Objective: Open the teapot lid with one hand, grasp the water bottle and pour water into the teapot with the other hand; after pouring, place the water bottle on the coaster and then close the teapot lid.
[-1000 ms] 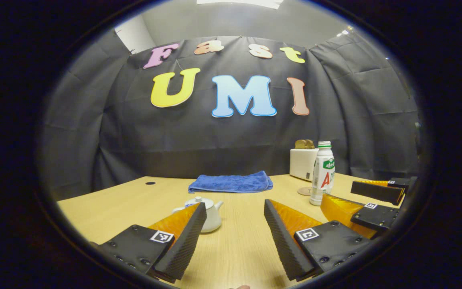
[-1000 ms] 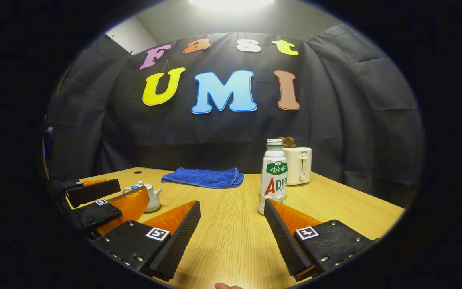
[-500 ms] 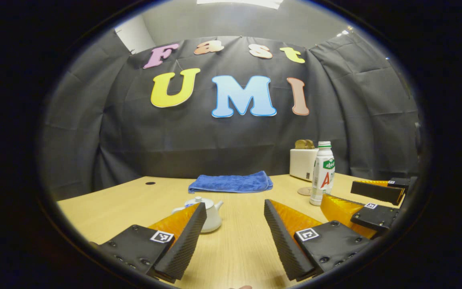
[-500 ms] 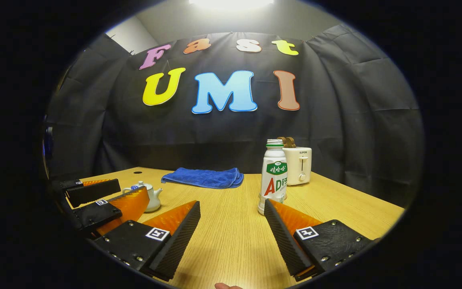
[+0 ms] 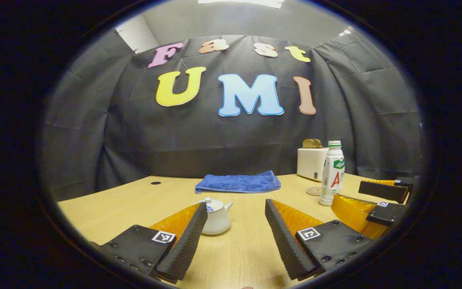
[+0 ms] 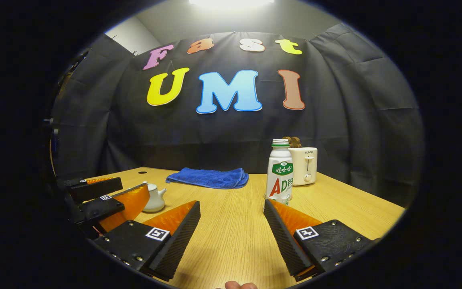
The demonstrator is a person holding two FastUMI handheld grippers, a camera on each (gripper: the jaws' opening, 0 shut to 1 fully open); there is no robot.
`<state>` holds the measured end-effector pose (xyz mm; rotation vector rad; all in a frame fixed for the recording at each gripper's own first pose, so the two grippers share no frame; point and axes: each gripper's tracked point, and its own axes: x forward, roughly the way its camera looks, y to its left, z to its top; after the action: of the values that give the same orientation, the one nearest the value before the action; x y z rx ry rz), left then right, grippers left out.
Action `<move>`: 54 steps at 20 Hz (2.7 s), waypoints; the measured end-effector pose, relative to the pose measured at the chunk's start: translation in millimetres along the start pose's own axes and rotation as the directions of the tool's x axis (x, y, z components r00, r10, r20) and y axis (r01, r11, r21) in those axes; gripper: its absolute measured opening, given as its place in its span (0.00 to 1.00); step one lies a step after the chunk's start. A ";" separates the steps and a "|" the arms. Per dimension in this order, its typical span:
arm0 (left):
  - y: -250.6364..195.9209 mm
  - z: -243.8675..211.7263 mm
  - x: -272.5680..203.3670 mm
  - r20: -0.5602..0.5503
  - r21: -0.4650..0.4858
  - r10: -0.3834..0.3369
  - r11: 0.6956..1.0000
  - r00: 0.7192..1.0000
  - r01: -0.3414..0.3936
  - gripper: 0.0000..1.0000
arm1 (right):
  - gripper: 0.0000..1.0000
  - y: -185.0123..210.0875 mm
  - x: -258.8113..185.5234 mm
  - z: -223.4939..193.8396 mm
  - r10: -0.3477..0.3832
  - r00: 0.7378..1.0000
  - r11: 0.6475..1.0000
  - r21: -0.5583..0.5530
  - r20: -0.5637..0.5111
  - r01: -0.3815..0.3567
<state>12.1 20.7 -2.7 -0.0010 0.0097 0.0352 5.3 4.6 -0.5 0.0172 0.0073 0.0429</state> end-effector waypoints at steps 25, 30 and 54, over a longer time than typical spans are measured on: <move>64.2 -27.7 110.9 -0.163 0.003 0.056 0.998 0.985 -0.056 0.78 | 0.99 -8.8 1.4 -3.7 0.031 0.999 0.997 0.071 -0.044 -0.028; 59.2 -23.3 113.8 -0.155 0.036 0.017 0.999 0.988 -0.012 0.42 | 0.99 -9.4 2.9 -7.4 0.040 0.997 0.996 0.084 -0.063 -0.035; 45.2 79.5 5.6 0.095 -0.059 -0.128 0.989 0.987 0.134 0.10 | 0.99 -105.9 112.8 12.8 -0.178 0.981 0.984 -0.032 -0.078 0.176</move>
<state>16.9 66.2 76.7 -0.0652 -0.0825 -0.0966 122.5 -96.6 9.7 -0.0104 0.0888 -0.1348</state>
